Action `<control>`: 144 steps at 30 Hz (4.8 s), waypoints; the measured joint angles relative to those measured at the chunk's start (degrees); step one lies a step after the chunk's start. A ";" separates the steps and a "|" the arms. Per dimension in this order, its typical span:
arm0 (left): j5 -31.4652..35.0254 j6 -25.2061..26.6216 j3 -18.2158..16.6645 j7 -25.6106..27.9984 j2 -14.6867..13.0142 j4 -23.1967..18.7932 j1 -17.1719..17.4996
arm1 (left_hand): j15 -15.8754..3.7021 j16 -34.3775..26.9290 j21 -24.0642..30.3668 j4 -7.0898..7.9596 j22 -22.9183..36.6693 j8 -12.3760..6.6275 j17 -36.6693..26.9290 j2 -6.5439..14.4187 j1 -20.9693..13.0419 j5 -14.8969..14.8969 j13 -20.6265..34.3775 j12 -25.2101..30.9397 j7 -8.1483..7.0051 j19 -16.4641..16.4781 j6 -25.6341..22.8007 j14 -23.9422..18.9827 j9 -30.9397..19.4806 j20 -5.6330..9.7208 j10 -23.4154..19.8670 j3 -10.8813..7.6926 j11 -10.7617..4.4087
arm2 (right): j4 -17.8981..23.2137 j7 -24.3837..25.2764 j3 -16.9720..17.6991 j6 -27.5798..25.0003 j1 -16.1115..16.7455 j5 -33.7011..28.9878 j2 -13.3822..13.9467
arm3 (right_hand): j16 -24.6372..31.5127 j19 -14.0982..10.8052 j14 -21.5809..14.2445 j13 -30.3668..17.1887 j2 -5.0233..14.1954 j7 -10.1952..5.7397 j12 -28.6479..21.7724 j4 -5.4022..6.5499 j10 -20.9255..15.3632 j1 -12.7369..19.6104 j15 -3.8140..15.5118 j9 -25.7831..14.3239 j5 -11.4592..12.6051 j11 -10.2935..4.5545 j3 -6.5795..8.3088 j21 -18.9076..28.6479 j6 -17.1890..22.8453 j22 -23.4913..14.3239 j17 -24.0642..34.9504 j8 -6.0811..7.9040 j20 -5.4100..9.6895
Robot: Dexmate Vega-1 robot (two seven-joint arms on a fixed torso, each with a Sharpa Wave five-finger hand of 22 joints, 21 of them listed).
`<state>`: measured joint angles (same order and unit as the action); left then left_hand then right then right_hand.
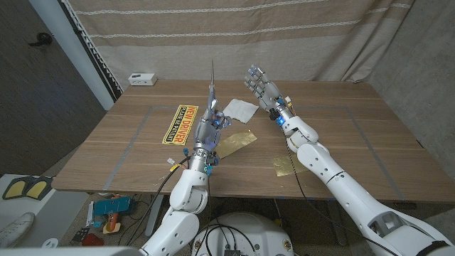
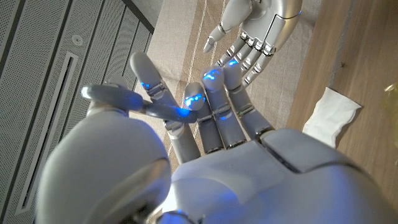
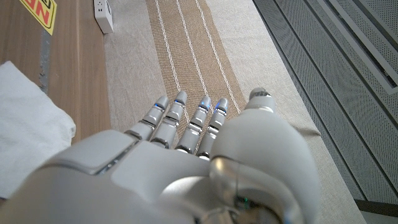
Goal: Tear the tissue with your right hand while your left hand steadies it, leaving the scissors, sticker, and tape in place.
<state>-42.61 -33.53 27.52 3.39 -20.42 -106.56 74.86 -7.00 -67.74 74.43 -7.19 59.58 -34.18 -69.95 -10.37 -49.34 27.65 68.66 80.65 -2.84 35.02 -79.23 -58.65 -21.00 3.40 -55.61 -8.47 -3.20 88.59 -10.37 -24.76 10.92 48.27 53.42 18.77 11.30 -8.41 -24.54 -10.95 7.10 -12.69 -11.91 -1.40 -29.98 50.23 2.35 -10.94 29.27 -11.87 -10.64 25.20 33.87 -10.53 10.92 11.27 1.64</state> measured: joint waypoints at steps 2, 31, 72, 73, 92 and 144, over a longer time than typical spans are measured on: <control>0.02 0.19 -0.05 0.50 -0.03 -0.14 0.17 | -0.19 -0.16 -0.86 0.61 0.61 -0.20 0.20 -0.56 0.56 0.12 -0.24 0.00 0.18 0.41 0.17 -0.25 -1.52 -0.02 -0.10 0.62 0.08 | 0.04 0.02 0.05 0.00 0.03 0.00 0.05 | 0.00 0.00 0.00 0.00 0.18 0.00 0.00 0.00 0.00 -0.17 0.00 0.00 0.00 0.00 0.00 0.00 0.00 0.00 0.00 0.00 0.00; 9.56 5.87 -2.96 10.96 -3.36 -5.15 3.55 | -0.17 -1.09 -11.30 2.62 3.58 -15.07 2.27 -0.61 13.49 -3.75 -0.25 2.31 1.47 7.15 1.56 -2.48 -1.46 0.81 -2.48 2.63 1.39 | -0.93 -1.04 0.31 0.55 -0.16 0.65 -0.26 | 0.00 -0.31 0.20 0.00 0.23 0.00 0.00 -0.21 0.00 -0.23 0.21 0.00 0.00 0.00 -0.21 -0.43 0.00 0.00 0.01 0.00 -0.32; 6.75 5.66 -2.19 -1.93 -8.64 2.46 -3.25 | 0.77 13.88 -24.29 2.92 0.40 -9.64 14.25 -2.37 25.49 -16.83 -16.15 -16.25 -13.51 -5.57 22.83 9.72 -15.82 -0.63 6.73 23.94 -7.87 | -1.44 -1.61 0.22 1.56 -0.04 0.68 -1.21 | 0.00 -0.61 0.19 0.00 0.23 0.00 0.00 -0.21 0.00 -0.23 0.21 0.00 0.00 0.00 -0.21 -0.65 0.00 0.00 0.02 0.00 -0.63; 6.74 5.66 -2.19 -1.94 -8.64 2.46 -3.25 | 0.77 13.88 -24.29 2.35 0.45 -9.64 14.25 -2.16 25.28 -16.83 -16.13 -16.25 -13.42 -5.57 23.34 9.72 -16.19 -0.63 6.72 24.51 -7.87 | -1.42 -1.61 0.22 1.56 -0.03 0.68 -1.21 | 0.00 -0.61 0.19 0.00 0.23 0.00 0.00 -0.21 0.00 -0.23 0.21 0.00 0.00 0.00 -0.21 -0.65 0.00 0.00 0.02 0.00 -0.63; 6.15 7.11 -1.94 -1.88 -9.24 1.70 -3.11 | 0.55 13.87 -24.64 -0.56 0.79 -12.98 14.28 -1.81 24.55 -16.62 -16.36 -15.91 -12.58 -5.03 24.67 8.47 -21.76 -0.73 4.95 27.41 -7.15 | -1.05 -1.85 0.56 1.61 0.36 1.28 -0.85 | 0.00 -0.61 0.19 0.00 0.23 0.00 0.00 -0.42 0.00 -0.23 0.21 0.00 0.00 0.00 -0.42 -1.07 0.00 0.00 0.02 0.00 -0.63; 2.52 19.14 -4.63 -2.13 -19.71 -7.12 -1.27 | 0.66 14.54 -27.63 -0.72 -0.28 -13.86 14.52 -1.82 25.99 -16.52 -15.34 -16.55 -12.26 -5.77 25.01 9.19 -26.48 -0.42 5.17 28.03 -7.34 | -4.07 -2.16 1.22 3.27 -0.46 0.69 -1.67 | 0.00 -0.70 1.05 0.00 -0.08 0.31 0.00 -0.65 0.00 -0.54 0.23 0.00 0.00 0.00 -0.65 -1.71 -0.32 0.00 0.03 -0.23 -1.14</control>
<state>-40.09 -14.39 22.90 1.26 -40.13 -113.69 73.59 -6.34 -53.19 46.81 -7.90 59.31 -48.04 -55.43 -12.19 -23.35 11.13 53.32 64.10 -15.10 29.24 -54.22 -49.46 -47.49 2.98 -50.43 19.55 -10.55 84.52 -12.53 -23.54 14.20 47.81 54.11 17.10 11.30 -9.11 -23.48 -10.95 7.02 -12.38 -11.90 -2.05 -29.98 49.69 2.58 -10.94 29.27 -11.87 -11.29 23.49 33.55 -10.52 10.95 11.04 0.50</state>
